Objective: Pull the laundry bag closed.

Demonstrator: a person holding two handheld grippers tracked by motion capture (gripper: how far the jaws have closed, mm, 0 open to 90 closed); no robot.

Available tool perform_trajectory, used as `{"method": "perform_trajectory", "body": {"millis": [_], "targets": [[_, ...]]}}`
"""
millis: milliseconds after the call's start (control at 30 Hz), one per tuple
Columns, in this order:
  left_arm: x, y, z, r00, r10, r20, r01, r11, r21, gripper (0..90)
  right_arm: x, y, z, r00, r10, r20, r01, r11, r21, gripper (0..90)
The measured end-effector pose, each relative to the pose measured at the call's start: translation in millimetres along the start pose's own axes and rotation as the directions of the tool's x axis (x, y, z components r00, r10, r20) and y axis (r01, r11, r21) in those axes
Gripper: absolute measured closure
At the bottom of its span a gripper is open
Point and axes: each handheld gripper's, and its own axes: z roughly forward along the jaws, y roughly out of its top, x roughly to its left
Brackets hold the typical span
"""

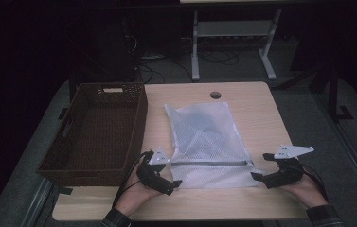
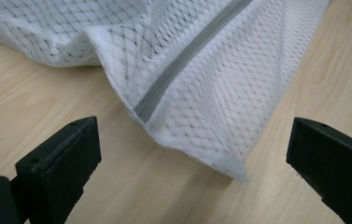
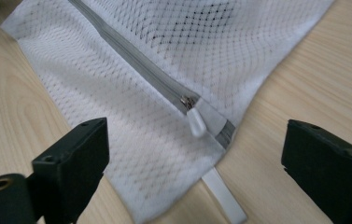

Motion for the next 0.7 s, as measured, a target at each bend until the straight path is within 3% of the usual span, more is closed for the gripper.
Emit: {"method": "perform_trajectory", "body": {"millis": [300,500,700], "targets": [[-7.6,-15.4,-9.2,0.9999,-0.009,-0.006,0.009,0.9999,0.008,2.9,3.3,-16.8,-16.4,0.9987,0.025,0.044,-0.024,0.999,-0.023,3.2],[-15.8,-25.4,-13.4,0.9999,0.003,-0.015,-0.003,0.9999,0.012,3.0,7.8,-26.9,-23.8,0.9972,0.014,0.073,-0.013,1.000,-0.018,2.9],[-16.2,-30.8,-14.7,0.9999,-0.007,-0.016,0.007,0.9998,0.017,3.0,9.7,-32.6,-24.8,0.9974,0.007,0.072,-0.007,1.000,-0.002,2.8]]}}
